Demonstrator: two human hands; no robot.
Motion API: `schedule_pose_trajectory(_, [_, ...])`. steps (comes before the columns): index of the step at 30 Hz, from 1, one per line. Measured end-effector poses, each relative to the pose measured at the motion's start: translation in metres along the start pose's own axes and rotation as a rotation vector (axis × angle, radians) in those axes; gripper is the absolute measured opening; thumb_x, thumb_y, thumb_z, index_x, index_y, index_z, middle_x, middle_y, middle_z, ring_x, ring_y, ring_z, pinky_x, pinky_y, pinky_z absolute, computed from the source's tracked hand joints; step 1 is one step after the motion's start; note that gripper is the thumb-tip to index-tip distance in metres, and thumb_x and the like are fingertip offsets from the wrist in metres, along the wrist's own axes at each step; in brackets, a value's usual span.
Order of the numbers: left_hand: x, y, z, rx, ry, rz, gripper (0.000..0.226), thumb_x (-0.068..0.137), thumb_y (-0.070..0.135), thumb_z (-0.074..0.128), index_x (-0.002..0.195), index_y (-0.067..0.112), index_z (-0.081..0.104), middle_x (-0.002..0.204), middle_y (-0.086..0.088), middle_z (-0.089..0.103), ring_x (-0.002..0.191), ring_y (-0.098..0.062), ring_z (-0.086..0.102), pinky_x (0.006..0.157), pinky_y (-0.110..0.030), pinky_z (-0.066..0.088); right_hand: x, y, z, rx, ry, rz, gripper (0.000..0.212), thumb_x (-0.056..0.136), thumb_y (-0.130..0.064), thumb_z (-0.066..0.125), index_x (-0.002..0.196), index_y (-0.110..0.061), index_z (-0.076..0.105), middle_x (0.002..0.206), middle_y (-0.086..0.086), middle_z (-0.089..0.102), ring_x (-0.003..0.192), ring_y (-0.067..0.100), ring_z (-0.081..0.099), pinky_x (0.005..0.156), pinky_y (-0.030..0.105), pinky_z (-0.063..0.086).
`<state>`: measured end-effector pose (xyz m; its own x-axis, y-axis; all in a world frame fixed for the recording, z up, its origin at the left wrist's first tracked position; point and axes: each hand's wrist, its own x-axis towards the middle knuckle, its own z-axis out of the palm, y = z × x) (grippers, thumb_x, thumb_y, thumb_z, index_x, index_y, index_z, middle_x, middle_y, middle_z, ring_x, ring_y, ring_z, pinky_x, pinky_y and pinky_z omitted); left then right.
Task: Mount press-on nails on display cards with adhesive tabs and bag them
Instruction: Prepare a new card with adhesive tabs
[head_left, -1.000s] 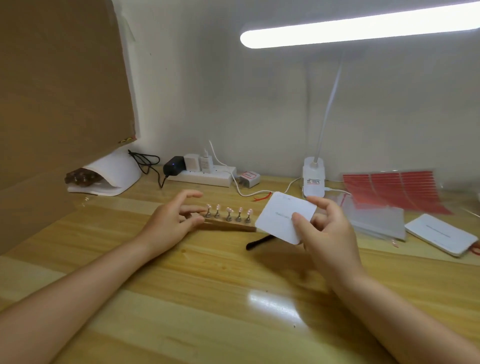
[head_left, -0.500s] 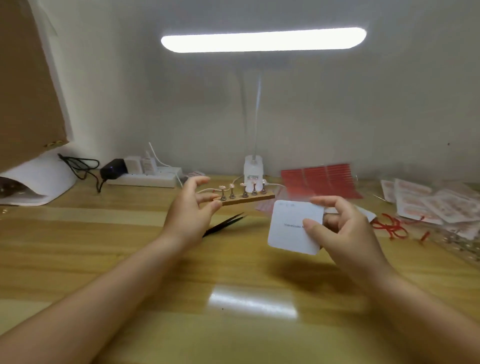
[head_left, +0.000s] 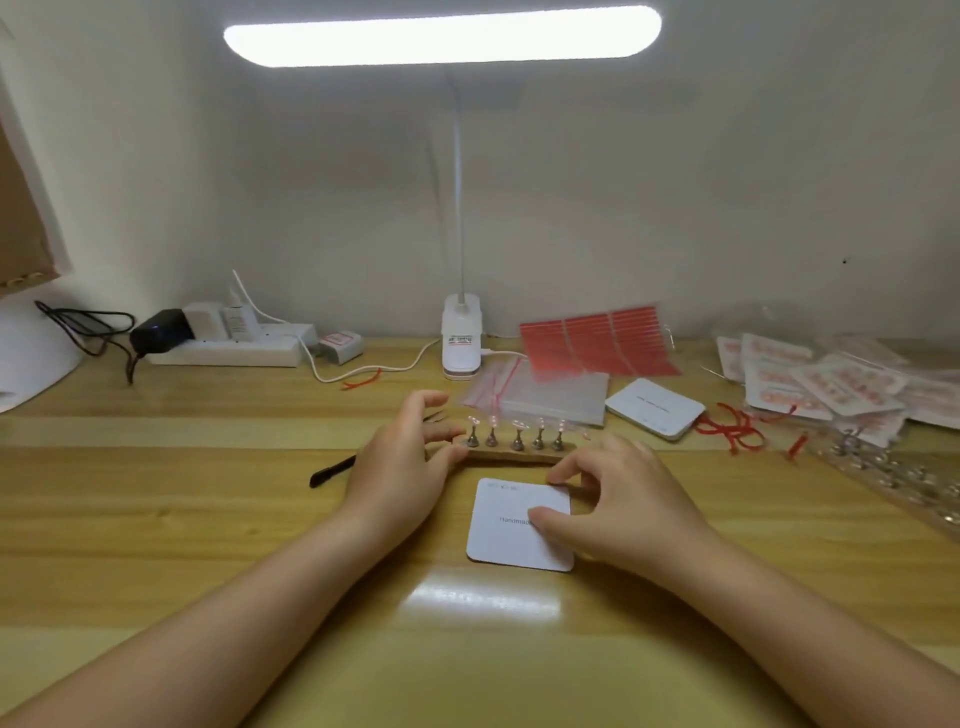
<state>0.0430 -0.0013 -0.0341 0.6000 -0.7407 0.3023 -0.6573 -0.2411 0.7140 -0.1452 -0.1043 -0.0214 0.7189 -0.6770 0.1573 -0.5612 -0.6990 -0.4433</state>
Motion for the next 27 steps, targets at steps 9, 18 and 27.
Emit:
schedule_pose_trajectory(9, [-0.005, 0.003, -0.001, 0.103, -0.015, 0.031, 0.049, 0.088, 0.03, 0.07, 0.129, 0.03, 0.044, 0.107, 0.019, 0.069, 0.087, -0.003, 0.057, 0.095, -0.041, 0.046, 0.009, 0.016, -0.002, 0.217, 0.336, 0.02, 0.011, 0.079, -0.03, 0.065, 0.072, -0.022, 0.063, 0.063, -0.01, 0.044, 0.063, 0.006, 0.045, 0.056, 0.023, 0.031])
schedule_pose_trajectory(18, [-0.011, 0.01, 0.0, 0.066, 0.038, 0.216, 0.055, 0.081, 0.032, 0.077, 0.127, 0.031, 0.046, 0.095, 0.025, 0.068, 0.093, 0.0, 0.057, 0.093, -0.038, 0.044, 0.018, 0.03, 0.002, 0.213, 0.288, 0.019, 0.013, 0.085, -0.039, 0.068, 0.084, -0.029, 0.077, 0.074, -0.016, 0.065, 0.074, 0.001, 0.055, 0.067, 0.023, 0.043])
schedule_pose_trajectory(27, [-0.009, 0.006, 0.004, 0.162, 0.055, 0.269, 0.056, 0.084, 0.033, 0.074, 0.131, 0.029, 0.044, 0.097, 0.024, 0.065, 0.094, -0.003, 0.055, 0.091, -0.03, 0.037, 0.018, 0.029, 0.005, 0.123, 0.364, -0.041, 0.008, 0.086, -0.024, 0.07, 0.088, -0.023, 0.078, 0.077, -0.006, 0.058, 0.07, 0.01, 0.05, 0.061, 0.021, 0.036])
